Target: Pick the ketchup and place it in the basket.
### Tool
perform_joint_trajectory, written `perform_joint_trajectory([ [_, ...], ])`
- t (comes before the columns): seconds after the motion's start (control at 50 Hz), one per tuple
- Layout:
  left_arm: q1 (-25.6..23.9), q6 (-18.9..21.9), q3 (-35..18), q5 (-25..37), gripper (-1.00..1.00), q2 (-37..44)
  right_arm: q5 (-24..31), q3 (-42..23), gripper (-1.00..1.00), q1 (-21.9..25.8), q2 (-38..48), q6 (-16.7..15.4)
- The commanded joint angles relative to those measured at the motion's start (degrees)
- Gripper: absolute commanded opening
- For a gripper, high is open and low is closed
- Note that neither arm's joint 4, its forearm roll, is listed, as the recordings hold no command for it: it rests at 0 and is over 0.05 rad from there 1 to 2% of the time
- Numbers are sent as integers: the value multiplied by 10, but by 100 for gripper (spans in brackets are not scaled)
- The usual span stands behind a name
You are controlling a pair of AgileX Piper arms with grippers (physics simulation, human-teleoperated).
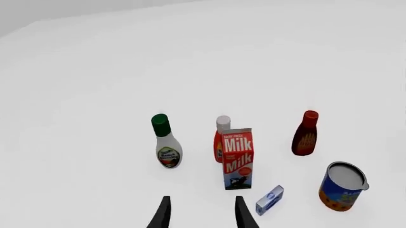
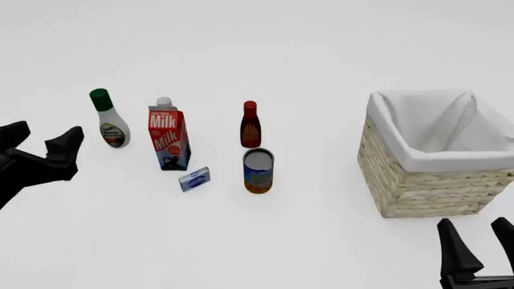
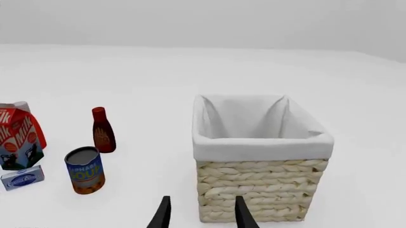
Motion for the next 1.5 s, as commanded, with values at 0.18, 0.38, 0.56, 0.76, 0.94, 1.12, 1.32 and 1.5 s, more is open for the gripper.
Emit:
perform_joint_trajectory([
  [0.18, 5, 31, -222, 127, 100, 175, -8, 0, 100, 3, 9, -4],
  [0.38, -20, 9, -344, 211, 100, 266, 3, -1, 100, 2, -14, -2],
  [0.56, -41, 20, -431, 277, 100, 336, -6, -1, 100, 5, -2, -2],
  [0.76, -54, -7, -515, 345, 100, 403, -25, 0, 100, 5, 22, -4],
  [0.94, -28, 19, -594, 372, 100, 471, -43, 0, 100, 6, 44, -3],
  [1.12, -22, 30, -655, 398, 100, 513, -53, 0, 100, 4, 58, -2],
  [1.32, -29, 12, -716, 421, 100, 559, -83, 1, 100, 3, 95, 1],
  [1.5, -38, 1, -796, 456, 100, 612, -120, 0, 100, 0, 143, 4],
])
